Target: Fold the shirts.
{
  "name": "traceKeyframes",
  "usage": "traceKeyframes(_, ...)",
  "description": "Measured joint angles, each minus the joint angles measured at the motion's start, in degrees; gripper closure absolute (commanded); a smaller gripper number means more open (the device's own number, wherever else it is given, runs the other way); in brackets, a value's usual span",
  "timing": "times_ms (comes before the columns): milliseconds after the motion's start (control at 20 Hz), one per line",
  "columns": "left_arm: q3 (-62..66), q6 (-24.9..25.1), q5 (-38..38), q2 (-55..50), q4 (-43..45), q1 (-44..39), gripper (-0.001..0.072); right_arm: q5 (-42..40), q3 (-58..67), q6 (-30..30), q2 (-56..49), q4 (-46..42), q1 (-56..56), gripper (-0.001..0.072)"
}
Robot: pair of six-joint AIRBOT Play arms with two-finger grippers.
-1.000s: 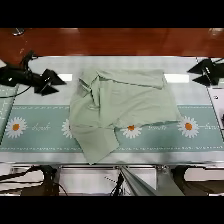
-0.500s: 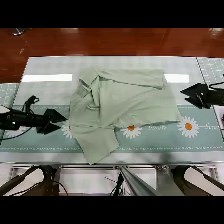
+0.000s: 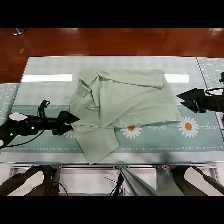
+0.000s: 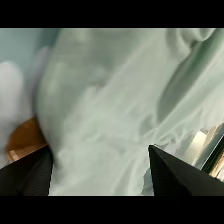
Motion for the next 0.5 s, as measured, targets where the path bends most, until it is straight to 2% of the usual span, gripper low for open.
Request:
traceKeyframes(50,0.0,0.1,2.4,0.0,-0.2,-2.0,0.0685,-0.1,0.0,0.3,0.0,-0.5,-0.2,0.0090)
traceKeyframes(150,0.7,0.5,4.8,0.0,-0.9,-4.5,0.0679,-1.0,0.0,2.4,0.1,-3.8,-1.7,0.0090)
traceKeyframes(400,4.8,2.5,1.2,0.1,-1.9,-4.3,0.0679,-3.4,-1.0,11.7,0.0,-20.6,-6.8,0.0090)
traceKeyframes(500,6.1,2.8,0.0,0.1,-2.0,-4.2,0.0679,-3.4,-2.4,14.6,-0.2,-24.5,-7.3,0.0090)
